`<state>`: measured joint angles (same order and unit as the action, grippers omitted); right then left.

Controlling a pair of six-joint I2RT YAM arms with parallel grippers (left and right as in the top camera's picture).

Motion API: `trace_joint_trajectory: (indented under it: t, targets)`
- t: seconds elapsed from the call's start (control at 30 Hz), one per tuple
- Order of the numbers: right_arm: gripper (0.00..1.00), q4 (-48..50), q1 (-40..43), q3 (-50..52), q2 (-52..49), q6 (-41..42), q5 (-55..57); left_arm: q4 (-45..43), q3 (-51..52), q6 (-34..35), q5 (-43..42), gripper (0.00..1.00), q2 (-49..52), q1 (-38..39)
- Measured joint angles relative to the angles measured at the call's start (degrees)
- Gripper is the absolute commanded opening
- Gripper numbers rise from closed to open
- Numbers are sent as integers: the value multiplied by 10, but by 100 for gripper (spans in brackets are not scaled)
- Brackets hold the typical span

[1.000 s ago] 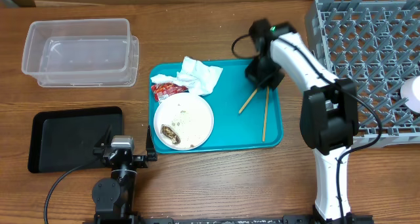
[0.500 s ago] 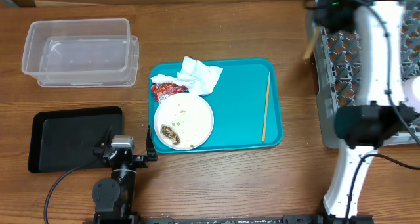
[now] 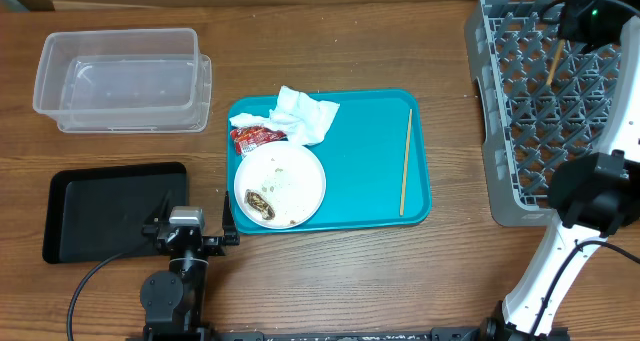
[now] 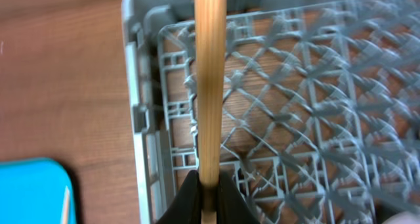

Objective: Sort waste into correct bins and load items into the dishwasher
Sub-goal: 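Carry the chopstick to the rack and drop it in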

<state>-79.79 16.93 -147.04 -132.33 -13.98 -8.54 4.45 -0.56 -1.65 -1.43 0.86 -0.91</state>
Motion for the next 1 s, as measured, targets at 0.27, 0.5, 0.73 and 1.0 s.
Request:
trace_joint_trajectory:
  t: [0.27, 0.5, 0.73, 1.0]
  targets:
    - [4, 37, -9, 91, 0, -111, -61, 0, 0, 0, 0, 100, 0, 0]
    - [13, 46, -9, 143, 0, -136, -104, 0, 0, 0, 0, 100, 0, 0]
    - [100, 49, -14, 145, -1, -127, -120, 0, 0, 0, 0, 100, 0, 0]
    - [100, 25, -17, 145, 0, -16, -171, 0, 0, 0, 0, 100, 0, 0]
